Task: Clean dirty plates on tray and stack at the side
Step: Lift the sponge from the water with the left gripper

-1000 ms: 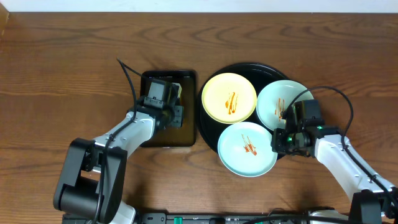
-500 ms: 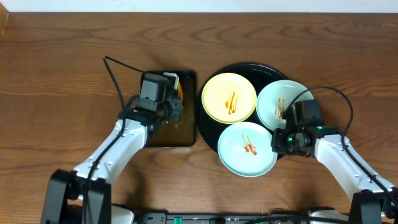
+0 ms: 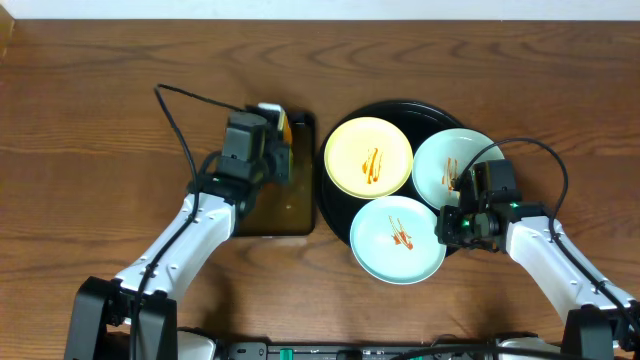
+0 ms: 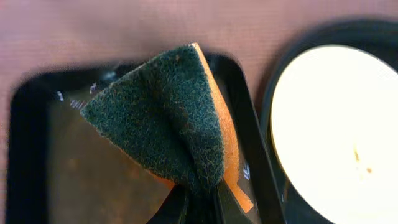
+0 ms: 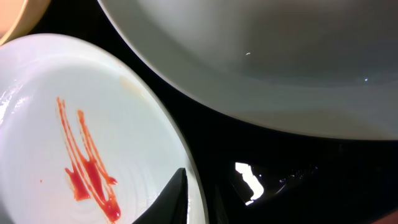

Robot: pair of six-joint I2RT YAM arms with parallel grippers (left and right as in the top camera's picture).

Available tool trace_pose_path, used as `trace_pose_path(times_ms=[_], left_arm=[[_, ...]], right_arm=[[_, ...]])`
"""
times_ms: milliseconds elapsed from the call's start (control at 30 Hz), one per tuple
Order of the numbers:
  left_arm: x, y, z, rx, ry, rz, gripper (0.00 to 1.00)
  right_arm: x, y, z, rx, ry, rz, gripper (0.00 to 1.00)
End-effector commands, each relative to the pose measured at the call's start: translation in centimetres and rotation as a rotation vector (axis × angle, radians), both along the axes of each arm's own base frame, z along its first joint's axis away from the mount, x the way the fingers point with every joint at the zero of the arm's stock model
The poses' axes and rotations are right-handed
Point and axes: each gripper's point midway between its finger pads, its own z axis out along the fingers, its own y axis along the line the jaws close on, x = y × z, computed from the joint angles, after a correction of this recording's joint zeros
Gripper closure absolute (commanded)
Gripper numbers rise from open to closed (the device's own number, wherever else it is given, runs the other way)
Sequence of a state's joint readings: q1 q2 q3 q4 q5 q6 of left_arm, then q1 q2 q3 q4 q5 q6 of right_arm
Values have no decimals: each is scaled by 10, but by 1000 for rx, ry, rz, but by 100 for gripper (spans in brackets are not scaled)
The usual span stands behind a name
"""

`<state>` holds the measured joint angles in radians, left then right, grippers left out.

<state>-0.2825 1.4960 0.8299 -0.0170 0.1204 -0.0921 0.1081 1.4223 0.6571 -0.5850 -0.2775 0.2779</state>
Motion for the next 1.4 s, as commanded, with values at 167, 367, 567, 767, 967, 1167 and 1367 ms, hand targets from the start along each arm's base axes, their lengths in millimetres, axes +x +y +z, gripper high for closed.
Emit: trace_pose_path(times_ms=[167, 367, 567, 767, 967, 1167, 1367], left_arm=[[21, 11, 58, 34, -212, 43, 92], [20, 11, 67, 28, -233, 43, 92], [20, 11, 66, 29, -229, 43, 92], [7, 13, 47, 7, -123, 73, 92], [-34, 14, 3, -74, 141, 148, 92], [-50, -17, 2, -201, 216, 14, 92], [-63, -26, -2, -223, 269, -26, 92]], right_arm=[[3, 5, -1, 9, -18, 15, 87], [4, 5, -1, 9, -21, 15, 88], [4, 5, -1, 9, -21, 15, 89], [4, 5, -1, 9, -23, 15, 99], [9, 5, 0, 12, -45, 15, 99], [10, 6, 1, 13, -49, 16, 99], [7, 13, 1, 13, -49, 46, 88]])
